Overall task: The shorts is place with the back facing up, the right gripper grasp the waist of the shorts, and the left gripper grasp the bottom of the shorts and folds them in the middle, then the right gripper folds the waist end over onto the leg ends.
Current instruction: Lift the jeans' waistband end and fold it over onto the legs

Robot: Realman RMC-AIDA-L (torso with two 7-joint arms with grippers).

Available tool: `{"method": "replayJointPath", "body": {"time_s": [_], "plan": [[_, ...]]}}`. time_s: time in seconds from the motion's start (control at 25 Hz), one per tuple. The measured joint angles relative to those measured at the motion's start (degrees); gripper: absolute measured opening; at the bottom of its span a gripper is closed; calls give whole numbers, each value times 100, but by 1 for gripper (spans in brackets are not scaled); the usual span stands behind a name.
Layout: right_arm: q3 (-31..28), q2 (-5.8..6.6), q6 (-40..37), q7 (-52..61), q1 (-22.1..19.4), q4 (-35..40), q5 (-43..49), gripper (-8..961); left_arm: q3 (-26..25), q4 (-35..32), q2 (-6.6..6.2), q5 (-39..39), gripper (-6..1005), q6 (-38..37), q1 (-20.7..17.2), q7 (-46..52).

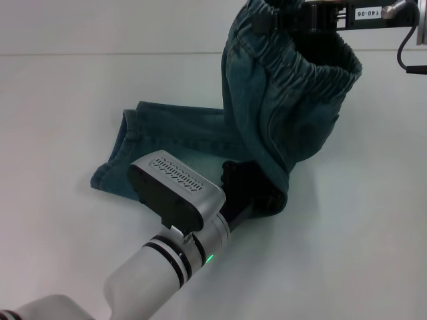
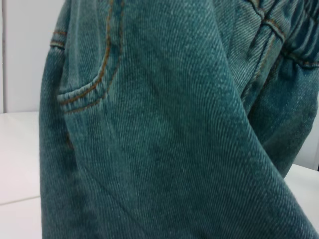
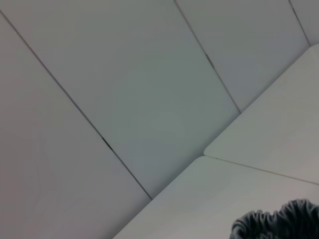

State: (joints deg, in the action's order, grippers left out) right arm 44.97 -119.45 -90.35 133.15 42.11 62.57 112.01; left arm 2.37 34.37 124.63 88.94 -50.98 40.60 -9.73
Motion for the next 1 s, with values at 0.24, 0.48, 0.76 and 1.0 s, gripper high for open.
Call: {"method": "replayJointPath", "body": {"time_s": [0.24, 0.48, 0.76, 1.0], "plan": [[3, 0, -4, 0, -2, 0, -6, 93, 0, -9, 0, 0, 1, 0, -42, -1], [3, 0, -13, -1, -12, 0, -18, 93, 0, -17, 0, 0, 0, 5, -74, -2], [11, 0, -42, -55, -12, -63, -23, 94, -12, -13, 0, 0, 1, 9, -82, -2], [12, -8, -39, -81, -10, -67, -23, 94, -32, -9, 0, 0, 1, 10, -82, -3]]}}
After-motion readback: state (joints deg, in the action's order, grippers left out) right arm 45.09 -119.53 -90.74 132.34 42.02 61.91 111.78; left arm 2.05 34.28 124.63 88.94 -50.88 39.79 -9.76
